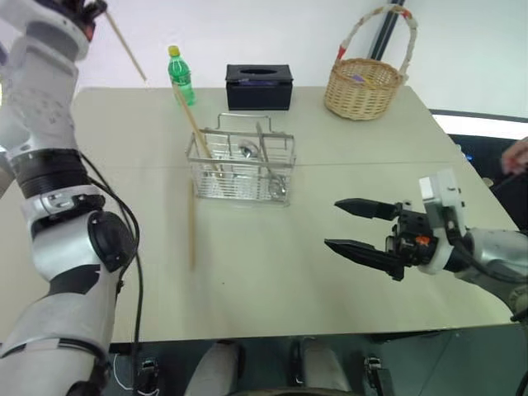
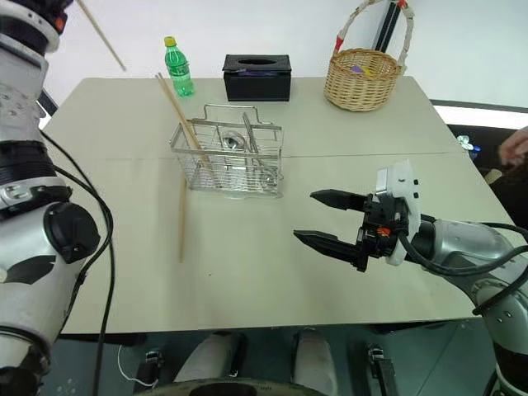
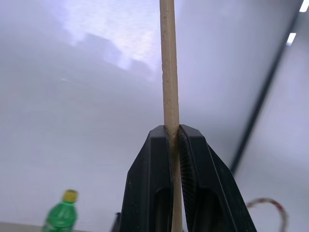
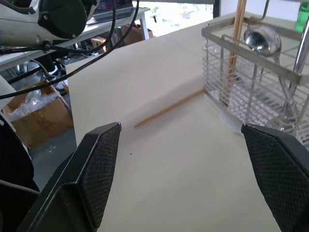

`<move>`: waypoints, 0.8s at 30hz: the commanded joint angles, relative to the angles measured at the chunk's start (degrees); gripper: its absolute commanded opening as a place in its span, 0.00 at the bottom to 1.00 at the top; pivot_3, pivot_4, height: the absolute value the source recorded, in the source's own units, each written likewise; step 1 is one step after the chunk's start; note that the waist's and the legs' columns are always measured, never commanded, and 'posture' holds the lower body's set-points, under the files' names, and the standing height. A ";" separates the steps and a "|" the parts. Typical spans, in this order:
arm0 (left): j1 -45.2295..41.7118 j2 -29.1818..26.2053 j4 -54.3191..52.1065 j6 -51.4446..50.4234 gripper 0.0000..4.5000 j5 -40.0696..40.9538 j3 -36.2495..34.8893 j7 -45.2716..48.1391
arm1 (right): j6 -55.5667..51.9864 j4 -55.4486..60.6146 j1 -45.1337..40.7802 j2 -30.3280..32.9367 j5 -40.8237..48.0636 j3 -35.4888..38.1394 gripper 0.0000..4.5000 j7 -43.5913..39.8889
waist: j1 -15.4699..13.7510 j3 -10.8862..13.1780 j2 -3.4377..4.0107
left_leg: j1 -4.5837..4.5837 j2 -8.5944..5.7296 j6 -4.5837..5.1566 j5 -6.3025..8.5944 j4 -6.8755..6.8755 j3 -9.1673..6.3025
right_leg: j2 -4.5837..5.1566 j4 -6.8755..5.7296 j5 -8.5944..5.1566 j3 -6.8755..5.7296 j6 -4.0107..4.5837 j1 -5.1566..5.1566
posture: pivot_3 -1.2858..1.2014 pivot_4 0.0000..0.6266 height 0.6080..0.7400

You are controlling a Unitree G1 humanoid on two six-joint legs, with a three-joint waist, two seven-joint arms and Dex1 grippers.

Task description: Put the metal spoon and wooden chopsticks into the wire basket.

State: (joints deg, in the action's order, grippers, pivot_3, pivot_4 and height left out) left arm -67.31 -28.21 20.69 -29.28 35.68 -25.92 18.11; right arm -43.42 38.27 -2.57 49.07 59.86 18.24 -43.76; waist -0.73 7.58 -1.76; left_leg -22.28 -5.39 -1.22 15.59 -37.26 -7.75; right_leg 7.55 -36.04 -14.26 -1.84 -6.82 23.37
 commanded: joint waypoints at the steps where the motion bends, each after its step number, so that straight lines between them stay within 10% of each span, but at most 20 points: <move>1: 1.87 0.46 -7.57 -3.86 0.01 1.94 4.00 3.83 | 0.97 2.42 0.41 -0.54 1.17 1.49 0.92 1.47 | -0.02 0.01 -0.02 | 0.00 0.01 -0.01 -0.01 -0.03 -0.02 | -0.03 -0.02 0.00 -0.01 0.00 0.00 | 0.52 0.24 0.40; 24: 18.01 8.87 -13.43 6.82 0.01 -9.76 15.57 5.78 | 1.07 3.85 -0.17 -1.00 6.23 2.73 0.92 9.80 | -0.14 0.04 -0.04 | -0.04 0.04 0.00 -0.01 -0.09 -0.03 | -0.09 0.05 0.01 0.00 0.02 -0.04 | 0.52 0.24 0.40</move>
State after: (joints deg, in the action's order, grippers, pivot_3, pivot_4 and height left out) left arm -49.13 -19.46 8.23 -24.51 26.61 -10.69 23.66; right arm -43.06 40.48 -1.81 47.77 64.62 19.35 -34.52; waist -0.87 7.62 -1.80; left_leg -22.32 -5.35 -1.21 15.58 -37.35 -7.78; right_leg 7.46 -35.98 -14.25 -1.84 -6.80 23.33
